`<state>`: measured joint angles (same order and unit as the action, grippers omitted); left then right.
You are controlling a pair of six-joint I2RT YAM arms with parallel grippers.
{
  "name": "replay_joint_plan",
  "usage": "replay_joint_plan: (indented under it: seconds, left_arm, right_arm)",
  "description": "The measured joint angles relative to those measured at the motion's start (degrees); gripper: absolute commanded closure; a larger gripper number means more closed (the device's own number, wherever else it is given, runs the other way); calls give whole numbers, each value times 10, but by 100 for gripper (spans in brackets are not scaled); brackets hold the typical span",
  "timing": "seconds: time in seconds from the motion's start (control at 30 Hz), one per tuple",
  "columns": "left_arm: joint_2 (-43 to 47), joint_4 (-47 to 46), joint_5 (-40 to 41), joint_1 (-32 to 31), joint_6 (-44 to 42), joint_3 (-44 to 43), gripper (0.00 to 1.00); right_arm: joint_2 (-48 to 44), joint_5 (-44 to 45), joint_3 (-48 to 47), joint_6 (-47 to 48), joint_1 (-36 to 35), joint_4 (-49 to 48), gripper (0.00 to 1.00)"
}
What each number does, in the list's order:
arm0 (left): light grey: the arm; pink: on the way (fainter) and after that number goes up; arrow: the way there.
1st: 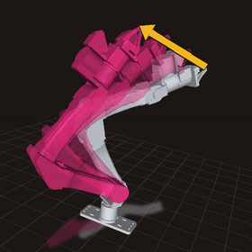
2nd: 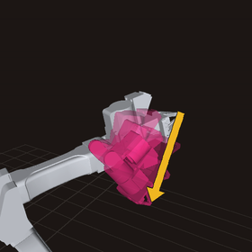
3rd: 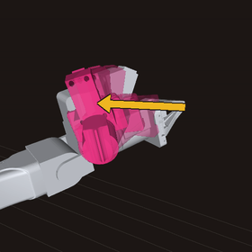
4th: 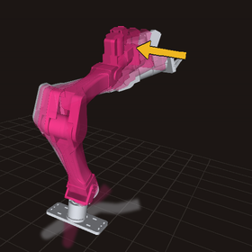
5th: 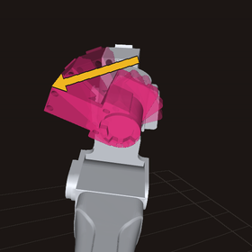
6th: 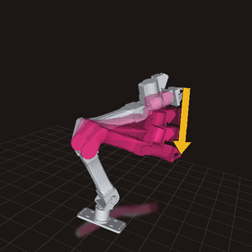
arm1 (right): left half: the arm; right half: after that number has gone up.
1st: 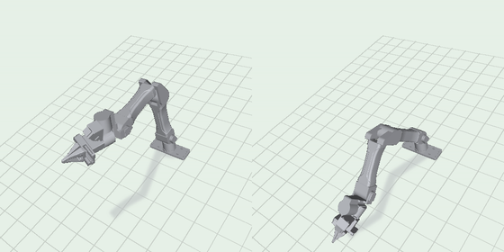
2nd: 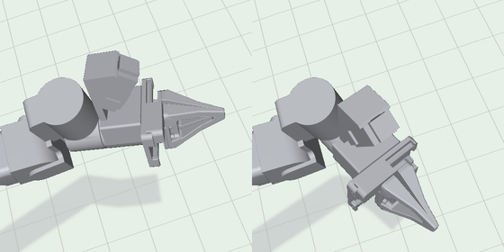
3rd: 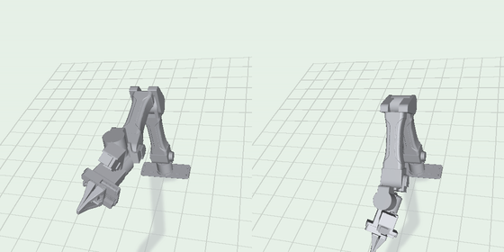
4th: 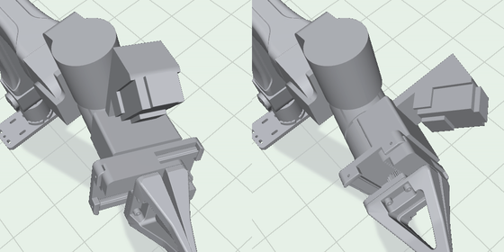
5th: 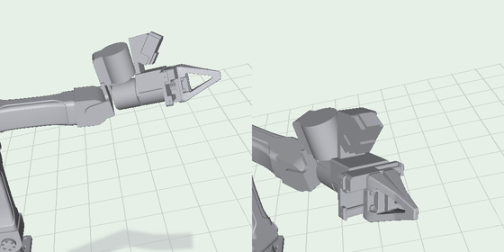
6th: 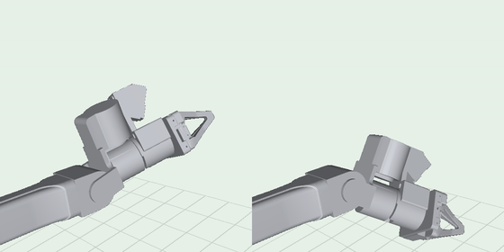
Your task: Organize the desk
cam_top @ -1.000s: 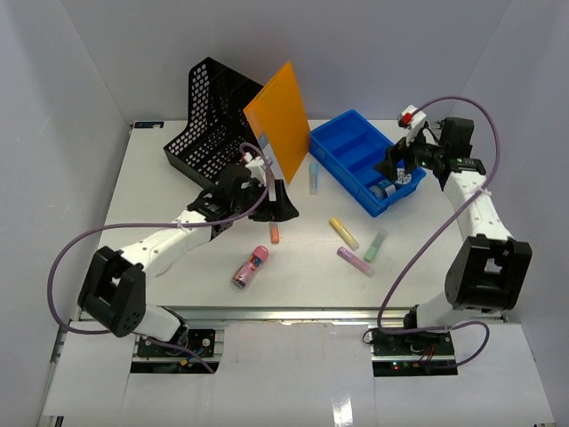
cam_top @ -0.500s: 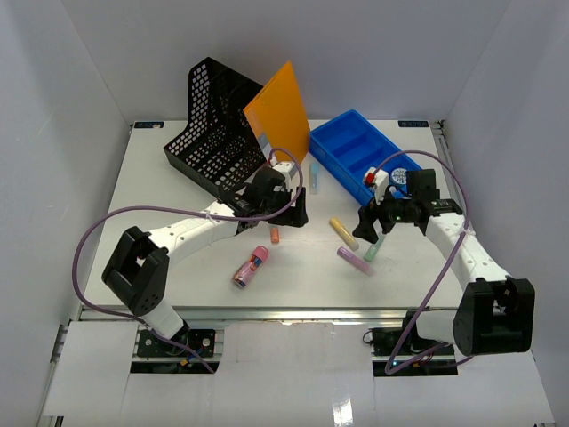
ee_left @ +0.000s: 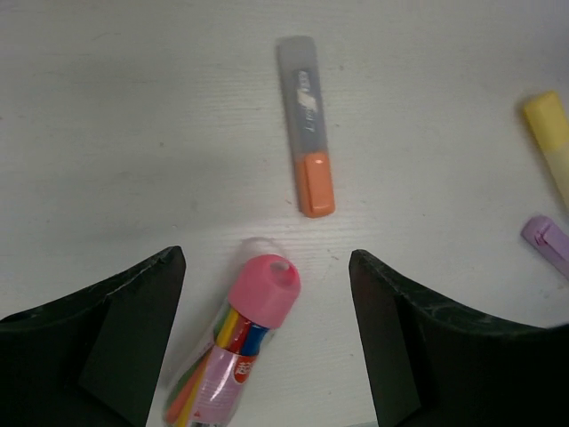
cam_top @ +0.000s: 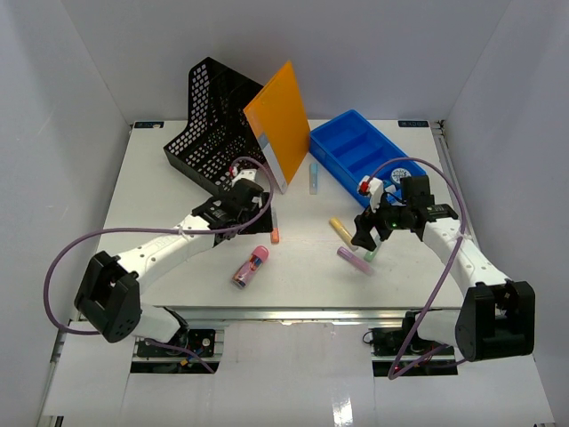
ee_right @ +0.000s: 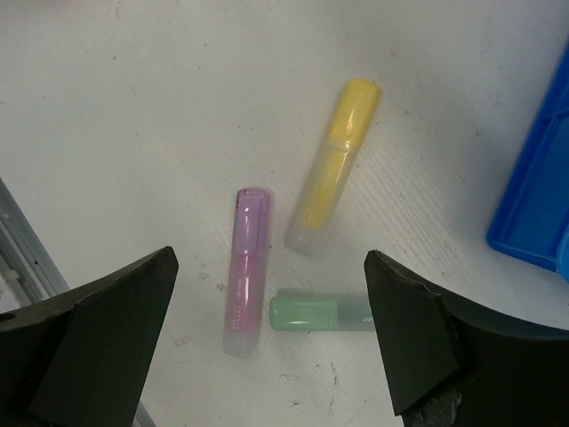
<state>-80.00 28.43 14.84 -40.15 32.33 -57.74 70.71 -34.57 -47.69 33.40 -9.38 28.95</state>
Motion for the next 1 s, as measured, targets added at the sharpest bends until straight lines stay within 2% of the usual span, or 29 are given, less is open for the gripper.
replay_joint_plan:
  seconds: [0.2,0.3,0.4,0.47,0.53,0.63,0.77,1.0]
  left_arm:
    - [51,39,9,121,39,39,15]
    - [78,42,3,149,42,48,22]
    - [69,18,-53,149,31,48,29]
    - [52,4,-98,148,23,47,30]
    - [4,-10,-147,139,15,30,30]
    - [-80,-21,-175,110,6,-14,29]
    - [-165,-18,-169,69,0,-82,27]
    - [-245,10,-86,28,-9,-158,26]
  right_arm:
    - [-16,-16,18,-6,0,-7,7]
    - [-18,-19,26,-11,0,-9,7]
    - [-18,-17,27,-16,0,-14,7]
    - [-18,-16,27,-19,0,-20,7]
    - [-18,-14,28,-22,0,-25,7]
    - [-19,-10,32,-29,0,-34,8]
    - [-23,-7,38,-35,8,-41,8]
    - [-36,-8,45,-44,24,-53,8]
